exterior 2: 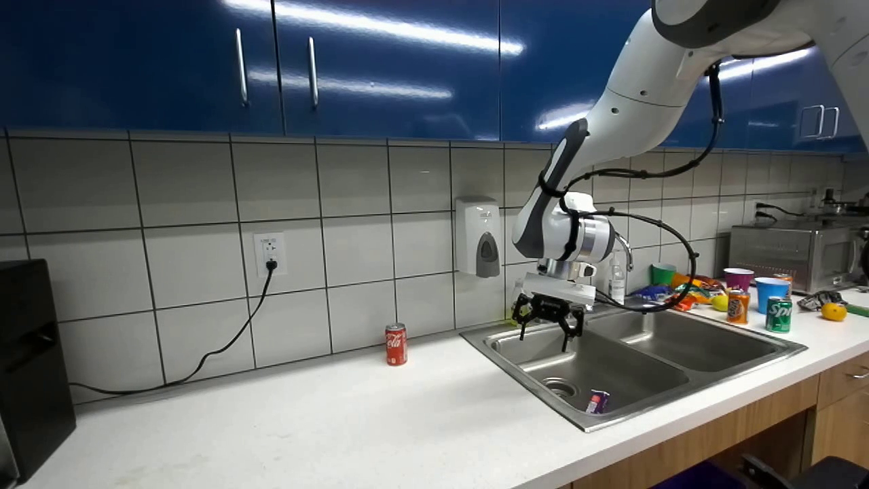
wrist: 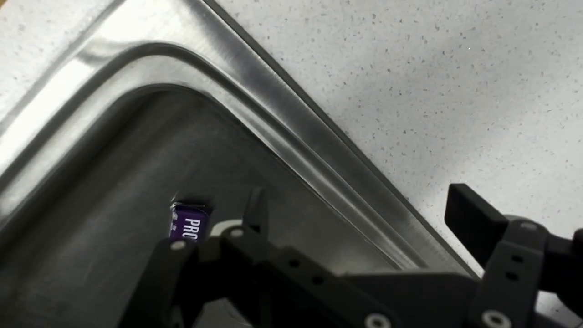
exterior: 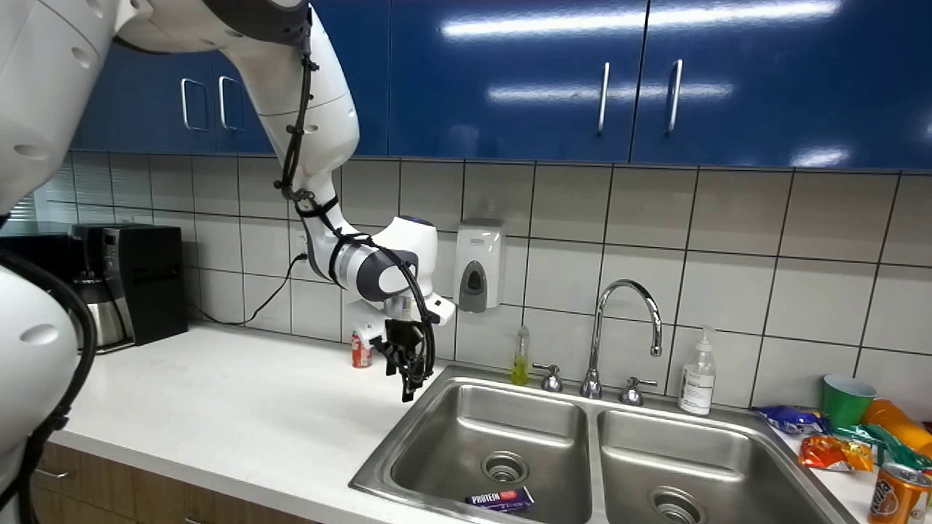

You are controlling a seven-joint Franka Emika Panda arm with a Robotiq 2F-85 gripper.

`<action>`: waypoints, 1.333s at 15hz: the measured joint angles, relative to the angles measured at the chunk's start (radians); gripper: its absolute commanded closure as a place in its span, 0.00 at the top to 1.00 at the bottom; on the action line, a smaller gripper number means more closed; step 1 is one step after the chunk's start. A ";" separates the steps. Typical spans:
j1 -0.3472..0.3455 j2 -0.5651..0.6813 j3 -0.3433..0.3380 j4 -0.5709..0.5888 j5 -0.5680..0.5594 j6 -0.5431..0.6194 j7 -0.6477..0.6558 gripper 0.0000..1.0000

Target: Pick up the object from the sink and put it on the counter

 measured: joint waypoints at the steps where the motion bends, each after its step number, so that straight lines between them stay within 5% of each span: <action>1: 0.000 0.000 0.000 0.000 0.000 0.000 0.000 1.00; 12: -0.004 0.017 -0.015 0.004 0.000 0.033 0.000 1.00; 20: -0.080 0.098 -0.074 0.084 0.000 0.035 0.000 1.00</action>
